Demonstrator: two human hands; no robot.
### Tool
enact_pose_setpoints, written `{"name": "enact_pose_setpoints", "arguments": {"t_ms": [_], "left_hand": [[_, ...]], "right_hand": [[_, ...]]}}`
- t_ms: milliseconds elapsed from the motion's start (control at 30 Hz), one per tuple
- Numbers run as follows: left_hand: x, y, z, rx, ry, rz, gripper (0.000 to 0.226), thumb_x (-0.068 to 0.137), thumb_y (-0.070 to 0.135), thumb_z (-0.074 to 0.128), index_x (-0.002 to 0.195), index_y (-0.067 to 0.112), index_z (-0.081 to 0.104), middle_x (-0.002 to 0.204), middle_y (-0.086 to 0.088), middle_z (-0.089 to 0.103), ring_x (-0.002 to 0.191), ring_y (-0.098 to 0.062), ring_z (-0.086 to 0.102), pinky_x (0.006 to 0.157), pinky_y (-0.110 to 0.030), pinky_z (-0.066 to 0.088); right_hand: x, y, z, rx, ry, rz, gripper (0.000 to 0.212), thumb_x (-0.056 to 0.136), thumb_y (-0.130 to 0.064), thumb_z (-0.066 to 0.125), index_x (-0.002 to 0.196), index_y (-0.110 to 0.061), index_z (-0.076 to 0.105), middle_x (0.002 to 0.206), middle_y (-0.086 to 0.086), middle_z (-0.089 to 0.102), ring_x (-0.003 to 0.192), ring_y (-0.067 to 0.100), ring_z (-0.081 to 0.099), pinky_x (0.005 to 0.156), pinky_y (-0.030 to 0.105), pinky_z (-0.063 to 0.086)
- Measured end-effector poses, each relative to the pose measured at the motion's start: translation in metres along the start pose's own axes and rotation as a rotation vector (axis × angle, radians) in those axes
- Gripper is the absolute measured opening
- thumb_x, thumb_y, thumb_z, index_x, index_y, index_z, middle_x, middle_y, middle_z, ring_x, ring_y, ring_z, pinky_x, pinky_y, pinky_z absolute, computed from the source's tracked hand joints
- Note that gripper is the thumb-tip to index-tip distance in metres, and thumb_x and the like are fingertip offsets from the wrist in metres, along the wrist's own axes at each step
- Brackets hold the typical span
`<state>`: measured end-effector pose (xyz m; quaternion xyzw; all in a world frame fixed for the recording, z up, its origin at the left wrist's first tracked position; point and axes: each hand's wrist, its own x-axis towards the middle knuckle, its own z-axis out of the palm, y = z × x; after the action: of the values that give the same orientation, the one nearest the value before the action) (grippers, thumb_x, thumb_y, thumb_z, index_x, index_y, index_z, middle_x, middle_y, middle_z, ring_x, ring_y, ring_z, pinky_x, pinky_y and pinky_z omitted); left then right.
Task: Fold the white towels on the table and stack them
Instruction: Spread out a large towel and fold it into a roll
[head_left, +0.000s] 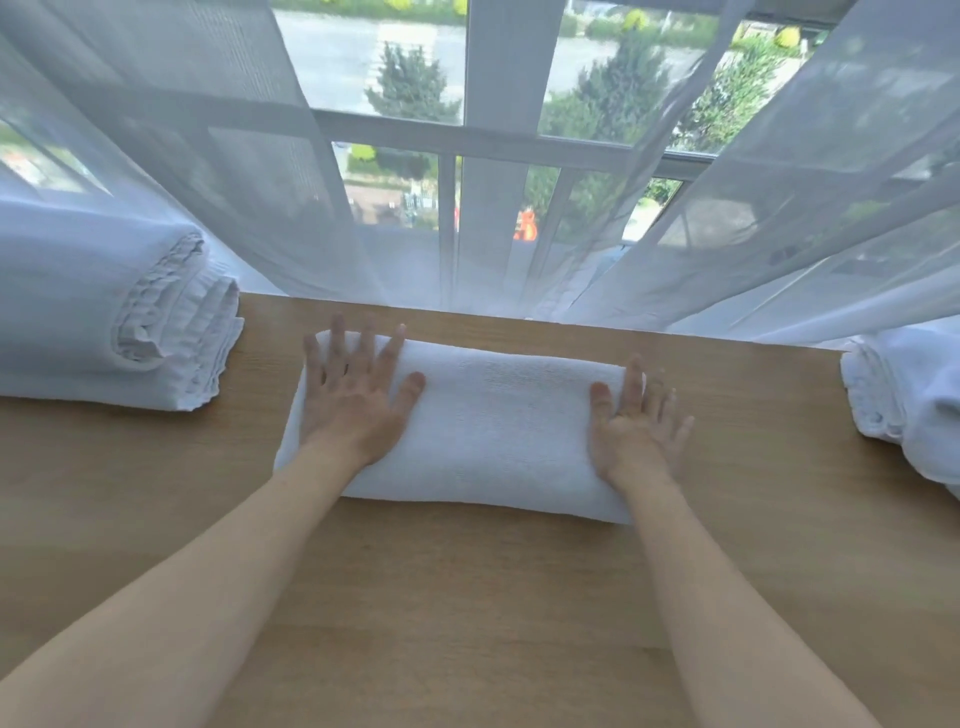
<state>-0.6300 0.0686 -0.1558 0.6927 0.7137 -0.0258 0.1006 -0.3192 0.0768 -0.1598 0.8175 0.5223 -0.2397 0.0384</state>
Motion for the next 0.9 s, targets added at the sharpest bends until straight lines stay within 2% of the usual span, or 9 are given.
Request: {"name": "enact_pose_setpoints", "arguments": {"t_ms": [100, 233, 367, 467, 567, 667, 733, 833, 900], "left_hand": [[-0.005, 0.017, 0.003, -0.059, -0.006, 0.274, 0.068, 0.095, 0.069, -0.003, 0.158, 0.044, -0.006, 0.169, 0.011, -0.006, 0.153, -0.013, -0.019, 0.122, -0.039, -0.019], [0.003, 0.008, 0.007, -0.062, 0.005, 0.31, 0.066, 0.095, 0.072, -0.001, 0.156, 0.049, -0.005, 0.169, 0.013, -0.001, 0.155, -0.011, -0.01, 0.124, -0.038, -0.011], [0.012, -0.009, 0.008, -0.08, 0.045, 0.129, 0.072, 0.093, 0.075, 0.005, 0.157, 0.044, 0.015, 0.168, 0.01, 0.014, 0.155, -0.011, -0.003, 0.124, -0.035, -0.008], [0.019, -0.021, 0.006, -0.11, 0.045, -0.046, 0.086, 0.084, 0.086, 0.003, 0.156, 0.041, 0.018, 0.166, 0.01, 0.017, 0.154, -0.015, 0.002, 0.124, -0.044, 0.008], [0.018, -0.023, 0.005, -0.226, 0.015, -0.225, 0.095, 0.078, 0.094, 0.017, 0.155, 0.04, 0.01, 0.163, 0.011, 0.016, 0.149, -0.022, 0.011, 0.114, -0.053, 0.028], [0.015, -0.022, 0.002, -0.346, 0.001, -0.347, 0.109, 0.07, 0.099, 0.031, 0.155, 0.037, 0.004, 0.159, 0.008, 0.02, 0.146, -0.03, 0.026, 0.109, -0.054, 0.034], [0.012, -0.024, -0.001, -0.46, 0.013, -0.431, 0.119, 0.065, 0.098, 0.044, 0.155, 0.031, 0.006, 0.159, -0.002, 0.027, 0.144, -0.033, 0.034, 0.11, -0.052, 0.035], [0.005, -0.034, -0.005, -0.704, 0.015, -0.601, 0.123, 0.06, 0.092, 0.06, 0.151, 0.016, 0.026, 0.149, -0.009, 0.048, 0.13, -0.033, 0.05, 0.107, -0.048, 0.041], [-0.001, -0.041, -0.008, -0.749, -0.061, -0.701, 0.115, 0.055, 0.094, 0.06, 0.132, 0.01, 0.049, 0.125, -0.007, 0.062, 0.107, -0.028, 0.058, 0.091, -0.042, 0.048]], "right_hand": [[-0.016, -0.025, 0.008, -0.11, 0.149, -0.096, 0.067, 0.096, -0.068, 0.002, 0.153, -0.041, -0.023, 0.165, 0.005, -0.027, 0.153, 0.032, -0.018, 0.118, 0.061, -0.015], [-0.034, -0.041, 0.03, -0.129, 0.169, -0.424, 0.066, 0.093, -0.073, -0.002, 0.152, -0.049, -0.02, 0.164, -0.011, -0.025, 0.15, 0.02, -0.028, 0.115, 0.053, -0.026], [-0.004, -0.03, 0.016, -0.023, 0.069, -0.28, 0.07, 0.089, -0.081, 0.005, 0.153, -0.054, -0.008, 0.166, -0.015, -0.016, 0.152, 0.021, -0.023, 0.121, 0.059, -0.003], [0.009, -0.024, 0.007, 0.098, 0.014, -0.165, 0.075, 0.085, -0.087, 0.012, 0.152, -0.054, 0.007, 0.167, -0.014, -0.006, 0.153, 0.029, 0.001, 0.118, 0.057, 0.018], [0.008, -0.023, 0.007, 0.138, 0.03, -0.141, 0.072, 0.086, -0.086, 0.015, 0.151, -0.055, 0.011, 0.166, -0.012, -0.002, 0.142, 0.035, 0.026, 0.113, 0.054, 0.023], [0.005, -0.023, 0.01, 0.259, 0.083, -0.092, 0.073, 0.087, -0.085, 0.021, 0.151, -0.052, 0.01, 0.162, -0.011, 0.005, 0.137, 0.036, 0.03, 0.11, 0.056, 0.026], [0.004, -0.022, 0.009, 0.333, 0.11, -0.013, 0.087, 0.081, -0.089, 0.03, 0.153, -0.045, 0.008, 0.158, -0.001, 0.012, 0.135, 0.037, 0.032, 0.108, 0.056, 0.029], [0.004, -0.019, 0.006, 0.439, 0.1, 0.095, 0.112, 0.067, -0.096, 0.041, 0.154, -0.032, 0.008, 0.151, 0.014, 0.027, 0.138, 0.038, 0.032, 0.109, 0.055, 0.03], [0.005, -0.016, 0.004, 0.488, 0.063, 0.138, 0.12, 0.063, -0.097, 0.046, 0.153, -0.027, 0.01, 0.152, 0.013, 0.033, 0.138, 0.038, 0.036, 0.11, 0.052, 0.032]]}}
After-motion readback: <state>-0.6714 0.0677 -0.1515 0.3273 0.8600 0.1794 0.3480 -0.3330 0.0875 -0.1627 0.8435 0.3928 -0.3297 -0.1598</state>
